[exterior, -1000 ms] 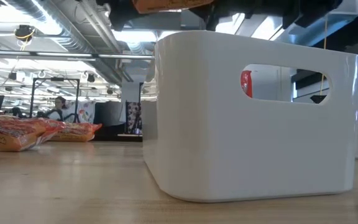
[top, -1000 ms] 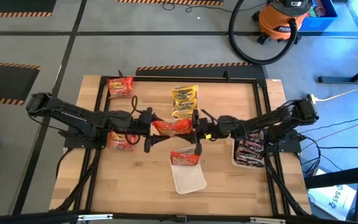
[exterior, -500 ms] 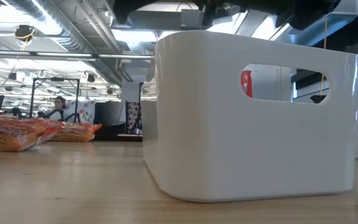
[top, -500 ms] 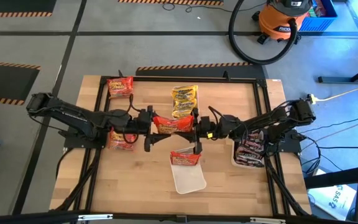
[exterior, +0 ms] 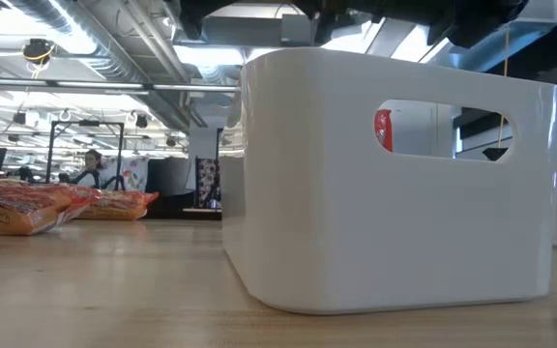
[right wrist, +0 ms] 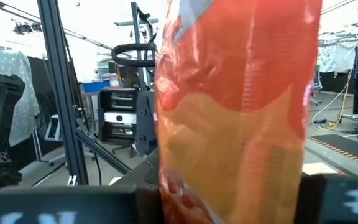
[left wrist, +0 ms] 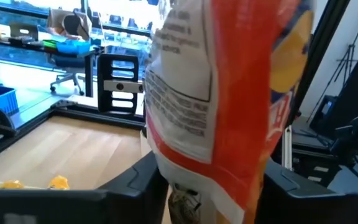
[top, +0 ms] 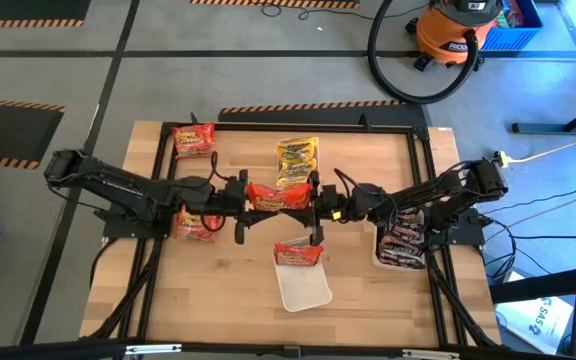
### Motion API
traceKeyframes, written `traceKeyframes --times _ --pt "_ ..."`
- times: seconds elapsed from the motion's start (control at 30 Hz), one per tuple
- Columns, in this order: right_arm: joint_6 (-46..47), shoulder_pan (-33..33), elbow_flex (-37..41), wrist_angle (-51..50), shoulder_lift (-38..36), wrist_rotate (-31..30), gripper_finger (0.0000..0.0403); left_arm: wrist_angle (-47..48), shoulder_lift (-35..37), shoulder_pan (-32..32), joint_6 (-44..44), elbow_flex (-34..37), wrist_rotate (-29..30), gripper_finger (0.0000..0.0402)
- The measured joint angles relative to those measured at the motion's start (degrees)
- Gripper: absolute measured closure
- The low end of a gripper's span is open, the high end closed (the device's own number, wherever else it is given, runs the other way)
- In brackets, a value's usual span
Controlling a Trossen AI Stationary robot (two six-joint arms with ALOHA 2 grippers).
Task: Sort Maruchan noodles
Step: Put the bottom right orange noodle pack into bottom white bin
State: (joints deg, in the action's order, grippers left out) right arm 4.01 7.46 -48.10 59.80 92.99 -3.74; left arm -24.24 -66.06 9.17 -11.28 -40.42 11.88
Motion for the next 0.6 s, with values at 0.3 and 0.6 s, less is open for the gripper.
traceKeyframes --times 0.3,0.6 --pt "-0.8 0.02 -0.02 -7.51 -1.96 0.4 0.0188 2.11 0.44 -0.02 1.88 0.02 1.14 0.0272" --pt "-0.01 0.07 -0.04 -36.55 -11.48 -1.1 0.0127 13.29 4.37 1.71 4.19 0.04 5.11 0.0273"
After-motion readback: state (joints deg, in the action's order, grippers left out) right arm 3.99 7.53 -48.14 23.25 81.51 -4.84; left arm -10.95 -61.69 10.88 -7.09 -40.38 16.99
